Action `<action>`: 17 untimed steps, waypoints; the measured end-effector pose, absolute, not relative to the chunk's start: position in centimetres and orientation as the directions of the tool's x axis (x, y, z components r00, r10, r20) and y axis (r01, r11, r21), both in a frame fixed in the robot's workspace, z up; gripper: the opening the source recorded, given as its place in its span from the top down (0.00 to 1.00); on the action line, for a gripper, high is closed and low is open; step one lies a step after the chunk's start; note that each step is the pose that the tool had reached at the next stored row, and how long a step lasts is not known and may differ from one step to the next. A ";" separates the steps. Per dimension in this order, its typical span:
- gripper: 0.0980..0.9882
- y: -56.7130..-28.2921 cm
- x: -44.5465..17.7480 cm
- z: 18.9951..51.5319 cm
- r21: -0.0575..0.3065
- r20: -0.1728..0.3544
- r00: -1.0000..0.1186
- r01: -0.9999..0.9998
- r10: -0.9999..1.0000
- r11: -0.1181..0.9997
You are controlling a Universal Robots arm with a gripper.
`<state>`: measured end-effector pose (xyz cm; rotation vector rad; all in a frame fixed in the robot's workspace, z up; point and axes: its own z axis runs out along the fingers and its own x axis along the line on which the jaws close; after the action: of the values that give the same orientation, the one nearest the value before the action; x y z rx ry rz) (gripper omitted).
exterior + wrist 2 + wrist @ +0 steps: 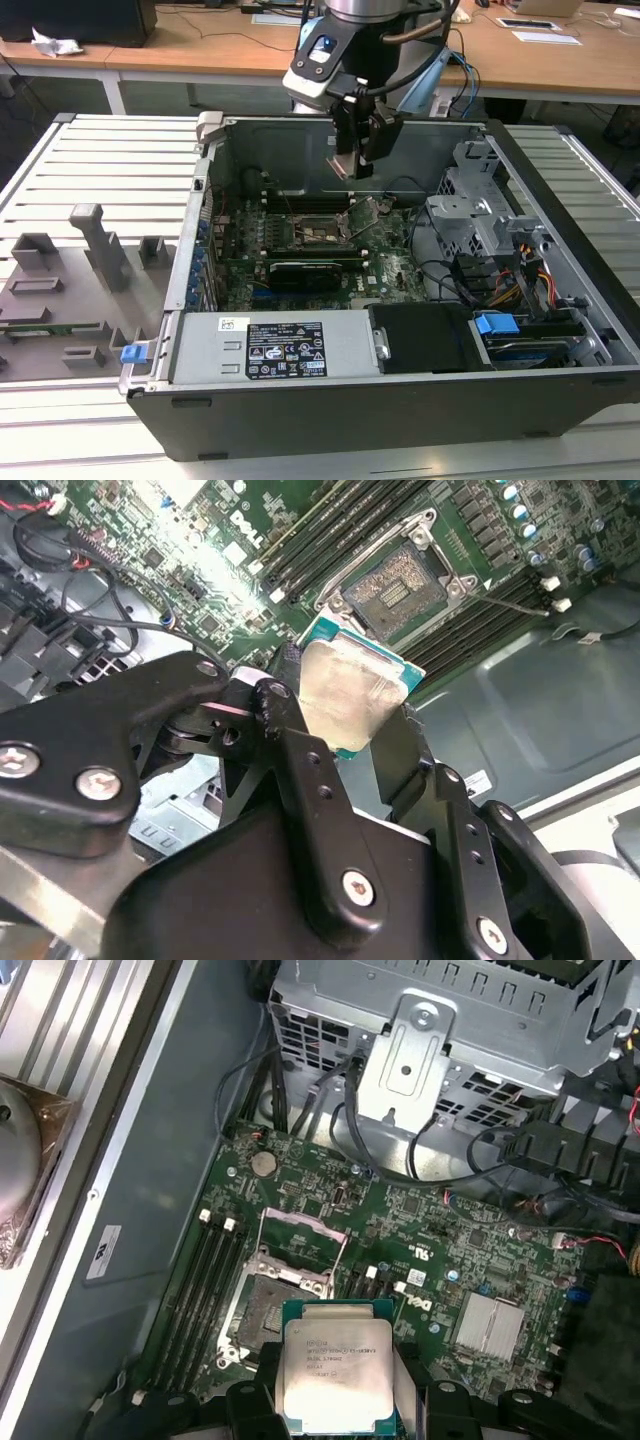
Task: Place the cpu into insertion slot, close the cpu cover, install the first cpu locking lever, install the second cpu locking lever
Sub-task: 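Place the cpu into insertion slot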
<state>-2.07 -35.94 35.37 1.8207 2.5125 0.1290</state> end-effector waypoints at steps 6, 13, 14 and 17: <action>0.52 -35.9 -2.1 35.2 0.088 0.020 -0.239 0.968 0.971 0.237; 0.52 -35.9 -2.6 34.9 0.088 0.019 -0.172 0.982 0.985 0.170; 0.52 -35.9 -2.7 34.9 0.088 0.020 -0.166 0.983 0.986 0.164; 0.52 -35.9 -2.9 34.8 0.088 0.020 -0.149 0.985 0.989 0.146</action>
<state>-2.85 -35.92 34.80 2.0211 2.3457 0.1237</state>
